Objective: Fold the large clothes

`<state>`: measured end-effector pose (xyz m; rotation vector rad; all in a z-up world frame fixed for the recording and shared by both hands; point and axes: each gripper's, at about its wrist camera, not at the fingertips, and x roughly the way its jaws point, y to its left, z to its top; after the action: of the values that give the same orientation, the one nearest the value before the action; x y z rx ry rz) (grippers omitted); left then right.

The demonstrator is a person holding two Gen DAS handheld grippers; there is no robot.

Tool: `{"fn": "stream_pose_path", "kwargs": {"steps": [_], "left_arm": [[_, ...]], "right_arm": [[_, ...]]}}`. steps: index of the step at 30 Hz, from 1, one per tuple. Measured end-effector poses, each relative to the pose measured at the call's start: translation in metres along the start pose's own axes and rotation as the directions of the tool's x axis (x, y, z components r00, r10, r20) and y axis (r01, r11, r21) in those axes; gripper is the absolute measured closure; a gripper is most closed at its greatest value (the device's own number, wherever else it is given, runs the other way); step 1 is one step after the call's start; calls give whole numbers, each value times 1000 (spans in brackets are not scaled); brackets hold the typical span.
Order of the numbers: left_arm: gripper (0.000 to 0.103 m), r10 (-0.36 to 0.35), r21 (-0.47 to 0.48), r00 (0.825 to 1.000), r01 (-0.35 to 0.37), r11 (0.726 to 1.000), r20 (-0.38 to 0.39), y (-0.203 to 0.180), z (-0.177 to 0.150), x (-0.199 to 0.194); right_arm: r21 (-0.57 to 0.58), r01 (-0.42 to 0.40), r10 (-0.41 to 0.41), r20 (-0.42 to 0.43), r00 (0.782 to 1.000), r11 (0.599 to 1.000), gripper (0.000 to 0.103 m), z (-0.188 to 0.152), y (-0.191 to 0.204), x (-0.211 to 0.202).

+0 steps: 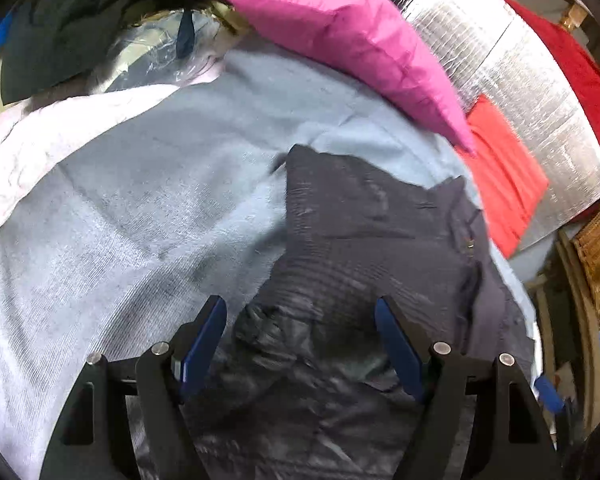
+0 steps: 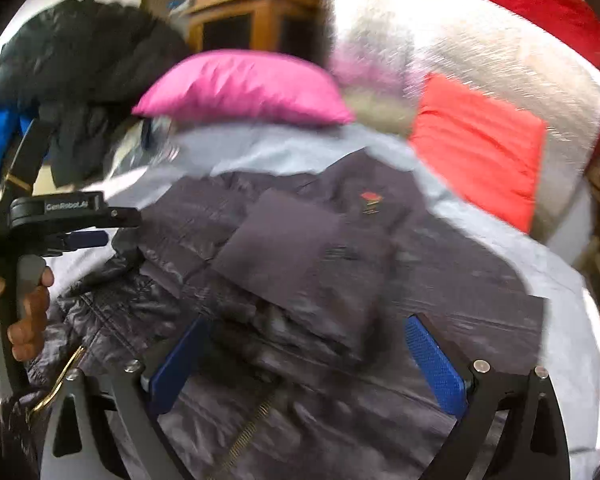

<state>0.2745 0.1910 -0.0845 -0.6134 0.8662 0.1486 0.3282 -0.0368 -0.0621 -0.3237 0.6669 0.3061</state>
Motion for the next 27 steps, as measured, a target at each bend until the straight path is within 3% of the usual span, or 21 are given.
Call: {"fn": "stream_pose_path", "kwargs": {"steps": [4,7,10,12,14,16,17,19,20,21,22,23,25,27], "left_arm": [[26,37,80,999,-36,996,-13,-10,-5,10],[26,57,109,998,-54,993,-25,-12,-8,17],[26,51,119,998,-45,992,-46,-11,-11,20],[25,60,139,997,-53,989,-44,-13,-12,22],[25,90,165,995,-83,983,-36,-17,-13,23],[25,98,163,994,-90,983,-47,-18,-13,27],[25,101,164,994,-93,982,-44,-18,-14,27],[25,112,178,993,-103,979,-39,-21,-15,28],[25,113,180,993,-104,978,-37,-22,-15,28],[25,113,180,993,-105,978,-36,-22,-15,29],[25,114,177,993,-105,979,-38,-22,-15,30],[25,112,172,993,-104,980,-39,-21,-14,30],[25,108,167,994,-101,981,-33,-21,-15,30],[25,106,172,994,-99,980,-30,-21,-15,29]], "right_arm": [[-47,79,-83,-83,993,996,6,3,4,46],[-65,107,-115,-138,984,992,29,-5,-3,63],[44,78,-73,-113,991,996,52,-5,-23,50],[156,34,-21,-89,996,987,61,-4,-45,37],[319,-8,18,-30,999,948,69,-4,-74,20],[512,-66,55,37,998,857,69,-19,-114,3],[608,-69,51,47,998,791,69,-33,-138,-1],[717,-25,22,14,1000,697,68,-59,-168,-2],[725,-22,19,13,1000,689,66,-66,-173,-2],[702,-26,21,16,1000,711,66,-67,-172,-3],[654,-19,15,12,1000,757,50,-64,-164,-5],[575,-5,0,9,1000,818,17,-55,-147,-8],[399,7,-24,36,999,917,11,-31,-102,-14],[281,17,-33,50,998,960,11,-9,-68,-11]]}}
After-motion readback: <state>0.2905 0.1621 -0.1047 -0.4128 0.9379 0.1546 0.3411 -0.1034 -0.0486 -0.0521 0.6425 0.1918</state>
